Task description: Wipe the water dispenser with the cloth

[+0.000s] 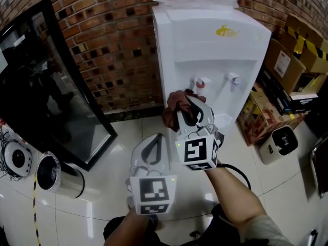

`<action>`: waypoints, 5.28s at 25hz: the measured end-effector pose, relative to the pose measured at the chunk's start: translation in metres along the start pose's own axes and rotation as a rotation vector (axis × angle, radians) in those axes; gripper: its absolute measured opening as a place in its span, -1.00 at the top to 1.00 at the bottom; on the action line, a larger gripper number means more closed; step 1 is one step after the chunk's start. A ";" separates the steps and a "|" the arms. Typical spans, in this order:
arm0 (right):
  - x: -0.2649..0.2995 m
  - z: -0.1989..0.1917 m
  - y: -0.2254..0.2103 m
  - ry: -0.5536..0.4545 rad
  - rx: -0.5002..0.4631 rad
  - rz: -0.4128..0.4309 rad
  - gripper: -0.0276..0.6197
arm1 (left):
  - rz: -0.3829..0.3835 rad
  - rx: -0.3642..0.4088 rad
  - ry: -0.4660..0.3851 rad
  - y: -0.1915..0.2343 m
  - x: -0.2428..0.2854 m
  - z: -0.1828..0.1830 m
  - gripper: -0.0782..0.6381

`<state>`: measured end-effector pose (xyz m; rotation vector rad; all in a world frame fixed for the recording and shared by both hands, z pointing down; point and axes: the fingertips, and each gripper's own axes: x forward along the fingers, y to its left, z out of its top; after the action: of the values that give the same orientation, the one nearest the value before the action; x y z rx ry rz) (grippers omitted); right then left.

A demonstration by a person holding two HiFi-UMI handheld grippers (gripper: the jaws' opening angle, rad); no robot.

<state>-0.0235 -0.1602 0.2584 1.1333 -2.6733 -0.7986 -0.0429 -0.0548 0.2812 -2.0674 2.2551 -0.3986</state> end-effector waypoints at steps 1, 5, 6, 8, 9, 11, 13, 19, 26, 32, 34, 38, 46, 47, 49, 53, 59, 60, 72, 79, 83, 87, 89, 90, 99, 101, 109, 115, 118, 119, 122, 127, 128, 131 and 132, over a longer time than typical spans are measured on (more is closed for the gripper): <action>0.001 -0.004 -0.003 0.011 0.012 -0.003 0.62 | -0.003 -0.001 -0.001 -0.004 0.002 0.001 0.78; 0.004 -0.028 -0.015 0.072 0.055 -0.013 0.62 | -0.011 -0.002 -0.003 -0.016 0.010 0.003 0.78; 0.004 -0.033 -0.019 0.085 0.061 -0.017 0.62 | -0.012 -0.003 -0.004 -0.018 0.012 0.004 0.78; 0.005 -0.042 -0.027 0.106 0.066 -0.027 0.62 | -0.017 -0.009 -0.008 -0.024 0.017 0.006 0.78; 0.005 -0.046 -0.031 0.113 0.065 -0.032 0.62 | -0.020 -0.013 -0.011 -0.027 0.019 0.008 0.78; 0.004 -0.052 -0.037 0.123 0.058 -0.036 0.62 | -0.028 -0.020 -0.020 -0.034 0.024 0.011 0.78; 0.002 -0.056 -0.042 0.129 0.058 -0.037 0.62 | -0.036 -0.023 -0.025 -0.041 0.028 0.013 0.78; -0.005 -0.068 -0.067 0.154 0.068 -0.075 0.62 | -0.048 -0.046 -0.039 -0.060 0.041 0.019 0.78; -0.016 -0.084 -0.102 0.195 0.064 -0.144 0.62 | -0.063 -0.089 -0.060 -0.078 0.055 0.028 0.78; -0.028 -0.095 -0.133 0.217 0.069 -0.190 0.62 | -0.084 -0.126 -0.080 -0.097 0.066 0.035 0.78; -0.032 -0.096 -0.139 0.220 0.062 -0.196 0.62 | -0.089 -0.136 -0.087 -0.104 0.070 0.037 0.78; -0.040 -0.094 -0.147 0.227 0.031 -0.201 0.62 | -0.097 -0.156 -0.093 -0.114 0.078 0.040 0.78; -0.060 -0.087 -0.167 0.221 -0.002 -0.230 0.63 | -0.111 -0.170 -0.103 -0.126 0.085 0.044 0.78; -0.063 -0.086 -0.170 0.219 -0.003 -0.237 0.63 | -0.112 -0.174 -0.105 -0.127 0.086 0.045 0.78; -0.068 -0.085 -0.177 0.214 -0.002 -0.255 0.63 | -0.117 -0.181 -0.111 -0.130 0.087 0.047 0.78; -0.075 -0.087 -0.187 0.205 0.004 -0.281 0.63 | -0.124 -0.185 -0.118 -0.136 0.090 0.049 0.78; -0.081 -0.091 -0.200 0.194 0.005 -0.307 0.63 | -0.138 -0.184 -0.113 -0.147 0.097 0.048 0.78; -0.082 -0.092 -0.202 0.193 0.008 -0.313 0.63 | -0.141 -0.181 -0.112 -0.150 0.098 0.048 0.78; -0.090 -0.097 -0.218 0.199 0.040 -0.323 0.63 | -0.139 -0.136 -0.091 -0.148 0.097 0.040 0.78; -0.086 -0.047 -0.158 0.075 0.031 -0.197 0.62 | -0.033 -0.103 -0.063 -0.086 0.067 0.027 0.78; -0.073 -0.019 -0.104 -0.004 0.051 -0.079 0.62 | 0.035 -0.078 -0.035 -0.042 0.042 0.012 0.78; -0.059 0.002 -0.040 -0.032 0.004 0.049 0.62 | 0.095 -0.072 0.000 0.002 0.017 -0.006 0.78; -0.051 0.006 -0.009 -0.029 -0.011 0.104 0.62 | 0.120 -0.077 0.008 0.020 0.005 -0.012 0.78; -0.047 0.006 0.006 -0.025 -0.011 0.128 0.62 | 0.130 -0.080 0.008 0.028 0.000 -0.013 0.78; -0.012 -0.005 0.073 0.034 -0.002 0.178 0.62 | 0.135 -0.077 0.007 0.058 -0.014 -0.020 0.78; -0.009 -0.012 0.076 0.055 -0.013 0.178 0.62 | 0.127 -0.072 0.008 0.059 -0.013 -0.020 0.78; -0.007 -0.036 0.054 0.125 -0.013 0.117 0.62 | 0.100 -0.082 -0.017 0.050 -0.009 -0.010 0.78; -0.007 -0.050 0.028 0.159 -0.006 0.082 0.62 | 0.076 -0.088 -0.025 0.030 0.002 -0.004 0.78; -0.007 -0.058 0.013 0.175 -0.001 0.066 0.62 | 0.058 -0.085 -0.022 0.014 0.011 -0.002 0.78; -0.008 -0.062 0.007 0.183 0.002 0.059 0.62 | 0.053 -0.087 -0.023 0.008 0.014 -0.001 0.78; -0.010 -0.076 -0.013 0.214 0.010 0.038 0.62 | 0.037 -0.102 -0.029 -0.009 0.024 0.004 0.78; -0.012 -0.107 -0.045 0.280 0.006 0.008 0.62 | 0.000 -0.127 -0.045 -0.041 0.041 0.013 0.78; -0.013 -0.112 -0.052 0.291 0.005 0.004 0.62 | -0.008 -0.130 -0.047 -0.047 0.044 0.015 0.78; -0.017 -0.123 -0.067 0.312 -0.008 -0.004 0.62 | -0.030 -0.141 -0.048 -0.066 0.055 0.017 0.78; -0.018 -0.125 -0.071 0.317 -0.016 -0.006 0.62 | -0.034 -0.146 -0.048 -0.071 0.059 0.017 0.78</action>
<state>0.0733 -0.2404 0.3297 1.1551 -2.3989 -0.5830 0.0234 -0.1202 0.2888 -2.1602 2.2883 -0.1887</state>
